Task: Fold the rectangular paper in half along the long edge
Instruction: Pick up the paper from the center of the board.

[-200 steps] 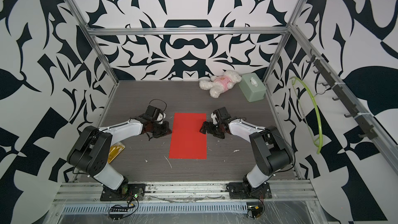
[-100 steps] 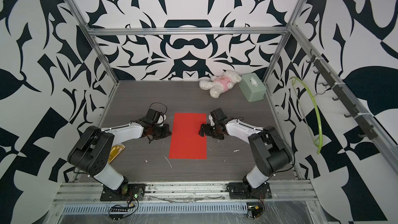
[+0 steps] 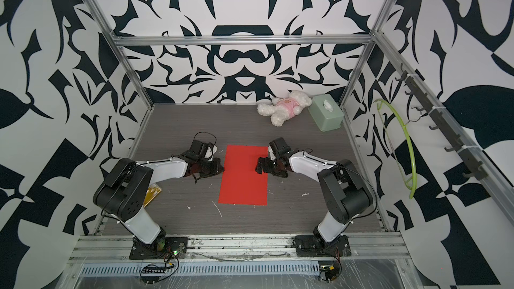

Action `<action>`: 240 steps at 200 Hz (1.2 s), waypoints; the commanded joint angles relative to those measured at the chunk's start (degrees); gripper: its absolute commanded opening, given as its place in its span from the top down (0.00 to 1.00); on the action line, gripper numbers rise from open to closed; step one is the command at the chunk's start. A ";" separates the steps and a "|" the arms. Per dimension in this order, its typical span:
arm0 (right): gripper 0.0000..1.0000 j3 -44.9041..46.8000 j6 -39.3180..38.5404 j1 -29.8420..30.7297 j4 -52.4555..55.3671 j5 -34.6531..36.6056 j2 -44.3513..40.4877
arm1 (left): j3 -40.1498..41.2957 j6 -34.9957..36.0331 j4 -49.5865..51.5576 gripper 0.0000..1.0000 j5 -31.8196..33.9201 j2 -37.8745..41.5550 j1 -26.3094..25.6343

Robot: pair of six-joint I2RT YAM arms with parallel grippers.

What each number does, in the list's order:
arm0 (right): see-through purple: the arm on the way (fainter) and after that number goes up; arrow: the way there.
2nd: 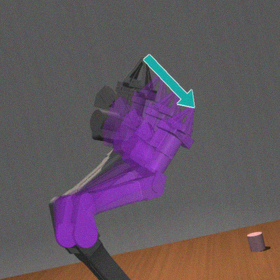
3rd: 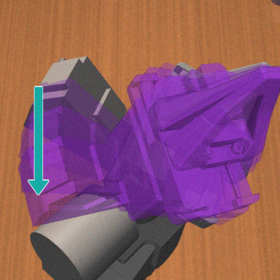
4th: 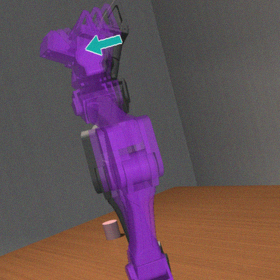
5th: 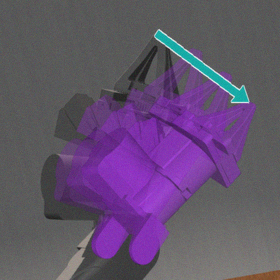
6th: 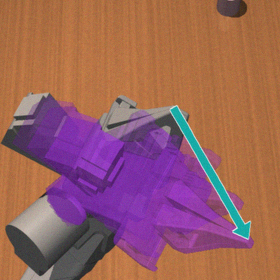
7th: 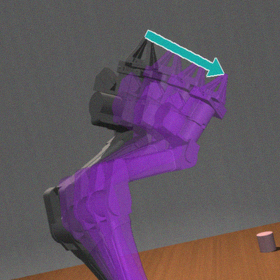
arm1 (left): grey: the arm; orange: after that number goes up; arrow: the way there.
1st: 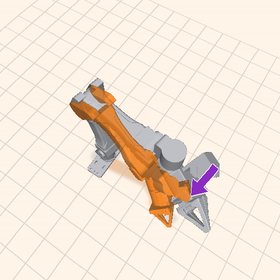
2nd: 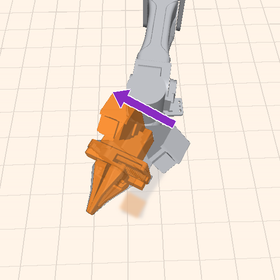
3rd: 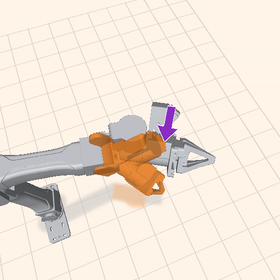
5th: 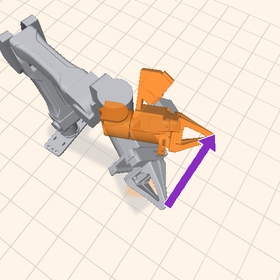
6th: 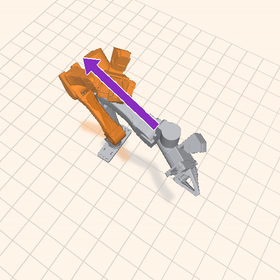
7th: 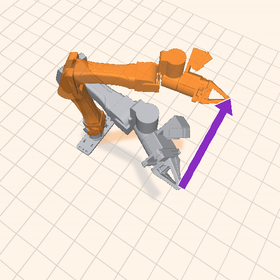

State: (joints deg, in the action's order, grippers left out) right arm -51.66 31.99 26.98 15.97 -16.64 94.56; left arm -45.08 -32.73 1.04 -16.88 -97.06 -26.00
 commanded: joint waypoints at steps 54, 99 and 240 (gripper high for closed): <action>0.01 -1.01 2.84 3.99 -0.80 1.31 1.79 | 3.83 -0.31 1.47 1.00 0.19 -1.80 -0.88; 0.01 0.43 4.14 4.24 -2.83 -0.41 1.77 | 3.82 -0.79 1.16 1.00 0.53 -2.62 -2.46; 0.01 2.90 5.27 2.84 -7.92 -8.48 1.66 | 3.78 -1.15 0.68 1.00 1.24 -5.07 -3.96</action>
State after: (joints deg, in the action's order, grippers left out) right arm -49.74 36.32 29.71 7.11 -23.24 95.42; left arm -43.48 -33.69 -4.89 -18.11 -98.13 -29.36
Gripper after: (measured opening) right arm 0.989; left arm 0.048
